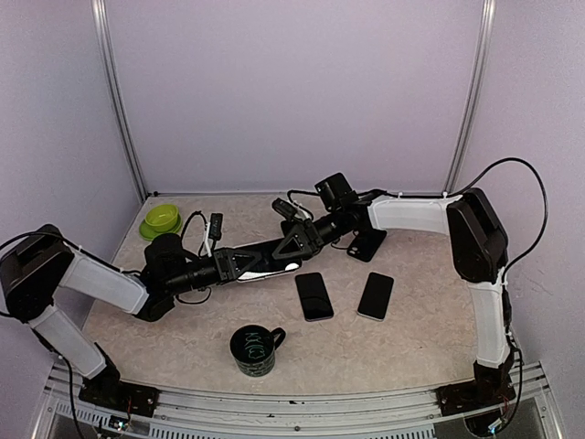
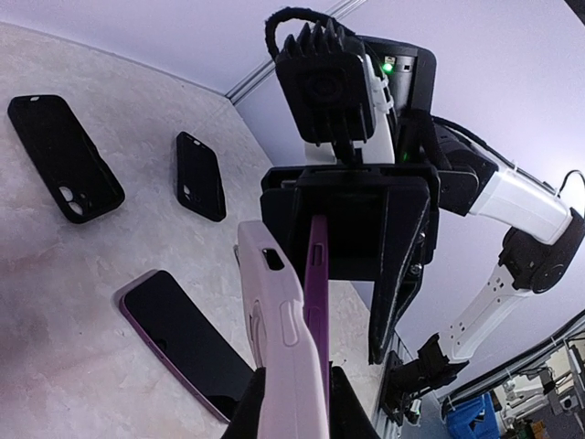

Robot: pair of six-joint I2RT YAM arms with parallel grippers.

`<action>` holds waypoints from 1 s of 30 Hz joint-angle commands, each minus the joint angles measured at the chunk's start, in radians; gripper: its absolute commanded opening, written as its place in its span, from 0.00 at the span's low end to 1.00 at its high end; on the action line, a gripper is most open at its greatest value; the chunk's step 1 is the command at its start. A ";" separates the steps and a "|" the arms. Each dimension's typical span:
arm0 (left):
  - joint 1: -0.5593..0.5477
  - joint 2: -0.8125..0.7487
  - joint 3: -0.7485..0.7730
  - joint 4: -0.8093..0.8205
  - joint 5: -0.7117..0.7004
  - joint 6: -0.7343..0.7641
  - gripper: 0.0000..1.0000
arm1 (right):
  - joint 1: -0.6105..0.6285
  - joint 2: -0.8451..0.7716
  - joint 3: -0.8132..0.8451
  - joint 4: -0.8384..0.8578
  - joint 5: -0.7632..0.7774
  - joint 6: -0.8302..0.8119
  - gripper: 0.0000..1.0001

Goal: Put the phone into the phone case
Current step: Pass from the right arm to the left

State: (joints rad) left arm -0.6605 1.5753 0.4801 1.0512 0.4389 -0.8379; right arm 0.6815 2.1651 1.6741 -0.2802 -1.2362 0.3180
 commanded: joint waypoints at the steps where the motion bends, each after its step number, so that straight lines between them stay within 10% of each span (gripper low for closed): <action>1: -0.062 -0.085 0.043 -0.046 0.023 0.086 0.00 | -0.017 -0.046 -0.010 -0.028 0.082 -0.029 0.42; 30: -0.182 -0.440 0.036 -0.384 -0.158 0.225 0.00 | 0.039 -0.160 -0.019 -0.075 0.111 -0.091 0.48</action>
State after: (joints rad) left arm -0.8024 1.2015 0.5121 0.6174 0.2165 -0.6563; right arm 0.7242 2.0590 1.6814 -0.3222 -1.2598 0.2661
